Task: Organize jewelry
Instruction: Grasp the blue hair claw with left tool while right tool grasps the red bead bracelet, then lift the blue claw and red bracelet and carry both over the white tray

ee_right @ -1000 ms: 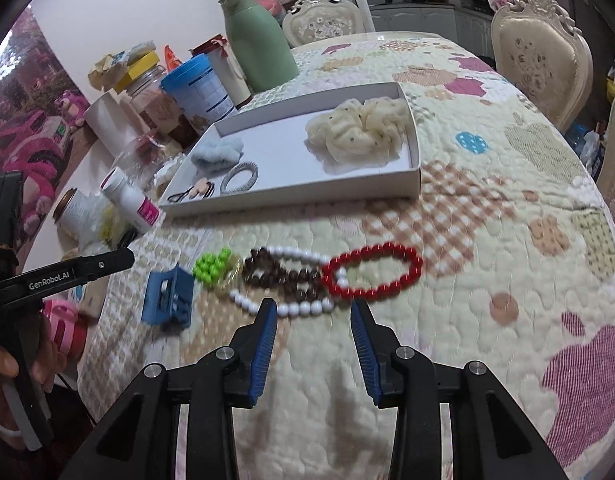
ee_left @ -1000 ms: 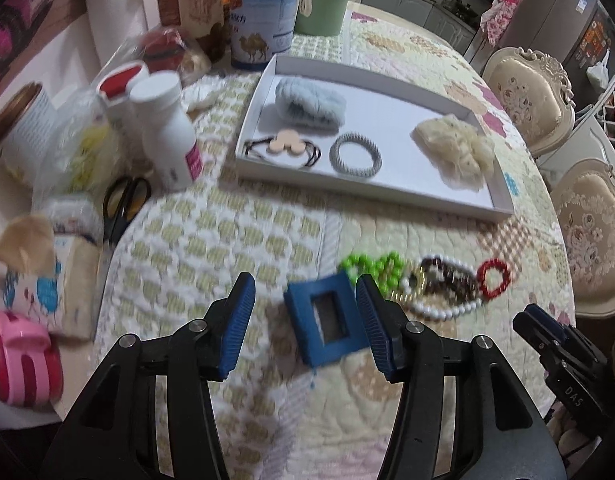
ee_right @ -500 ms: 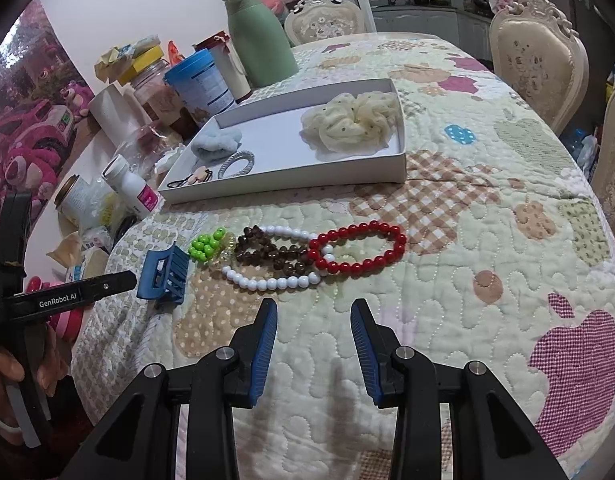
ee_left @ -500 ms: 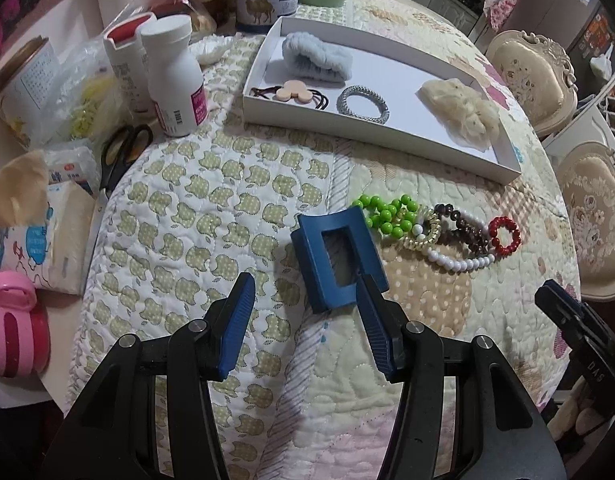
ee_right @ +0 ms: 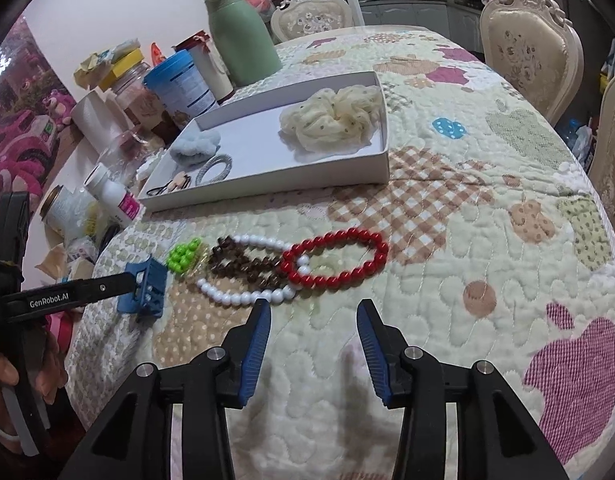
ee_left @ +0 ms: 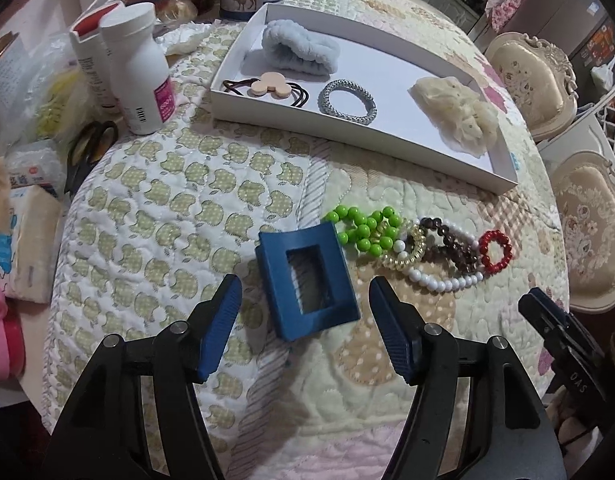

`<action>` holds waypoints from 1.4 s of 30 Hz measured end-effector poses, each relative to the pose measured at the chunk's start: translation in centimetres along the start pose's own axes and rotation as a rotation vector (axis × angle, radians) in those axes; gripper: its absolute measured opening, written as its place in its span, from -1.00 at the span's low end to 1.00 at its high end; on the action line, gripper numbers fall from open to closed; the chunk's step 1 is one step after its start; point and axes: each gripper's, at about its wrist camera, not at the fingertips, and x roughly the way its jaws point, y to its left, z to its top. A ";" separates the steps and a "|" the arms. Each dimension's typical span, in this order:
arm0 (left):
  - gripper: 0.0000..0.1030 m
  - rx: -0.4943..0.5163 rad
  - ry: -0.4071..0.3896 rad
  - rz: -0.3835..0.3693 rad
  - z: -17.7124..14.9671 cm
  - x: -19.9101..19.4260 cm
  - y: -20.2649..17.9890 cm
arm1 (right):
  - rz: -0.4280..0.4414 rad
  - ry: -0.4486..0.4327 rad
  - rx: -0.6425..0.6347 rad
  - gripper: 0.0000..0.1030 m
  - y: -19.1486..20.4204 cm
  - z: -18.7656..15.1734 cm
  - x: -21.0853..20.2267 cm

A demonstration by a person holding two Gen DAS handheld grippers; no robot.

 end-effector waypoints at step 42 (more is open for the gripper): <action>-0.05 0.059 -0.082 0.043 0.0 -0.6 -0.2 | 0.005 -0.159 -0.085 -0.83 0.4 4.8 -2.2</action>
